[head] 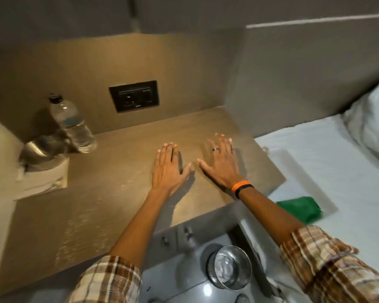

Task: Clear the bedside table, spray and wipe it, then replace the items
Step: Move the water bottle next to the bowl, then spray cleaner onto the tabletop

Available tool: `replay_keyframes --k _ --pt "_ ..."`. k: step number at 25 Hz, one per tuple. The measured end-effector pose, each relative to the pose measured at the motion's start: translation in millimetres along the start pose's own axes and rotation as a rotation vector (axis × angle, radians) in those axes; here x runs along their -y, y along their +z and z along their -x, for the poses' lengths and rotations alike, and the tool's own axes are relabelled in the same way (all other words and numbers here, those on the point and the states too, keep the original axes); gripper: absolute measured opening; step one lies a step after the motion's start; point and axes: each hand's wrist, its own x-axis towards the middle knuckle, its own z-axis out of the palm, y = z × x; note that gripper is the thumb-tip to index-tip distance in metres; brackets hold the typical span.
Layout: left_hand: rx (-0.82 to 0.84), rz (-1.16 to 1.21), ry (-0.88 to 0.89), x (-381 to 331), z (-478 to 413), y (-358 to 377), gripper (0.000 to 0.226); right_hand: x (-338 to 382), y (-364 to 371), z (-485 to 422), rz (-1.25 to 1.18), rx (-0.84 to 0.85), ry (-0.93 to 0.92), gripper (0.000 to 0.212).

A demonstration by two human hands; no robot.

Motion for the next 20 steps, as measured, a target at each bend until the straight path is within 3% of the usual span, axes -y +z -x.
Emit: replay_keyframes --k 5,9,12,16,20 --pt "0.046 -0.019 0.125 -134.5 -31.5 41.5 0.081 -126.7 -30.5 20.7 -0.058 -0.018 0.166 0.089" --pt "0.063 -0.012 0.089 -205.0 -68.3 77.8 0.083 -236.2 -29.6 -2.2 -0.358 -0.084 0.381 0.068" --pt "0.068 -0.003 0.045 -202.0 -77.6 77.0 0.086 -268.1 -8.6 -15.6 -0.482 -0.001 0.507 0.06" --pt "0.029 -0.006 -0.033 -195.2 -93.4 91.7 0.089 -297.9 55.5 -45.0 -0.525 0.104 0.582 0.065" --pt "-0.019 -0.057 -0.044 -190.6 -92.3 102.6 0.091 -306.6 106.4 -60.2 -0.584 0.056 0.61 0.052"
